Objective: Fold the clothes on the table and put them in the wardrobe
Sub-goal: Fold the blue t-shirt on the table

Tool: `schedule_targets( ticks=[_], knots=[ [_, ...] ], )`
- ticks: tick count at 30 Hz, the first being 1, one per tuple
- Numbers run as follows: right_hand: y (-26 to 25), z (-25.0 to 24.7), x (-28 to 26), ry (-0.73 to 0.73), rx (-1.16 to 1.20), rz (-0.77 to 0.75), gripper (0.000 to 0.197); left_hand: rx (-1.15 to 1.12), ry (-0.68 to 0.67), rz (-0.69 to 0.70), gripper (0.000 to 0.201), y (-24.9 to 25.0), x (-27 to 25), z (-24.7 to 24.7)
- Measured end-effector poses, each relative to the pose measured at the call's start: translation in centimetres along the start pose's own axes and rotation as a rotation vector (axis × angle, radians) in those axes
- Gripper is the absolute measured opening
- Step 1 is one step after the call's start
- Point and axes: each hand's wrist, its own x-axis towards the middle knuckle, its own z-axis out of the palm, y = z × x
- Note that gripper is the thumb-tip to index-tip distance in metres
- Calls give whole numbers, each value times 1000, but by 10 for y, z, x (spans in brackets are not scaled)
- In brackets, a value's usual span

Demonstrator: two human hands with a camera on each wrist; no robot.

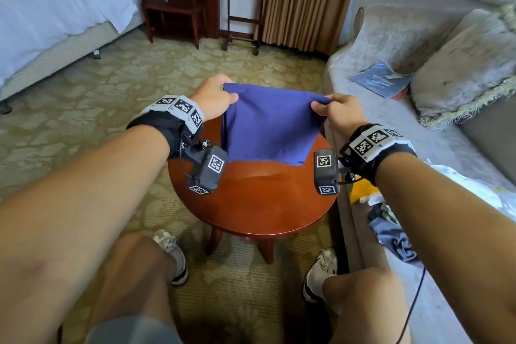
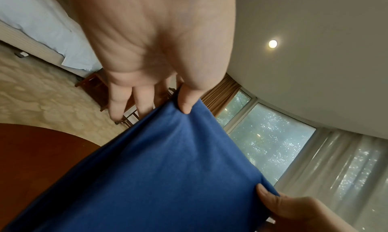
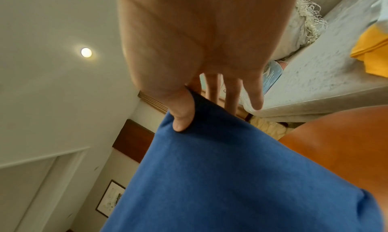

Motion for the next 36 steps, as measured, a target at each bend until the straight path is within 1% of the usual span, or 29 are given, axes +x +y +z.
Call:
schedule_targets(
  ticks=[1,3,4,5,6,8,9,11,14,16,17,18,20,22,23,25,28,30,32,34,36],
  knots=[
    [-4,1,-3,-6,23,10,4,-26,-4,-12,6,1,1,1],
    [-5,4,-1,0,58,25,27,-45,5,-28,7,2,5,3],
    [-6,6,0,11,86,26,33,-52,5,-45,6,1,7,4],
    [-6,7,2,14,91,24,31,-64,-2,-59,3,-2,10,5],
    [-3,10,6,22,87,34,26,-78,-21,-78,5,-3,12,7],
    [6,16,13,20,79,69,22,-125,-41,-134,16,-13,20,13],
    [16,20,21,17,83,95,22,-147,-42,-174,21,-19,25,18],
    [36,31,34,-11,73,140,18,-154,-50,-253,27,-34,33,28],
    [78,52,55,-42,-7,253,13,-111,-98,-368,22,-66,51,51],
    [109,67,67,-86,-5,374,20,-126,-122,-449,17,-89,63,65],
    [121,72,72,-101,11,416,26,-150,-133,-486,18,-99,67,71],
    [131,77,76,-112,21,445,26,-172,-146,-517,20,-105,69,76],
    [138,81,80,-128,9,484,18,-197,-169,-569,22,-109,71,78],
    [137,80,79,-115,3,518,20,-197,-185,-602,15,-112,69,74],
    [135,78,75,-116,-1,535,24,-197,-194,-619,15,-113,66,72],
    [131,74,62,-135,-16,583,24,-183,-226,-653,27,-114,57,68],
    [128,71,38,-211,-79,606,25,-173,-248,-690,25,-112,36,70],
    [132,74,26,-265,-162,599,28,-128,-248,-675,33,-113,27,76],
    [131,74,19,-309,-247,562,30,-66,-257,-653,48,-113,22,82],
    [128,71,17,-326,-315,548,32,21,-263,-619,50,-110,21,82],
    [128,67,20,-328,-376,561,35,66,-255,-617,42,-106,25,81]
  ],
)
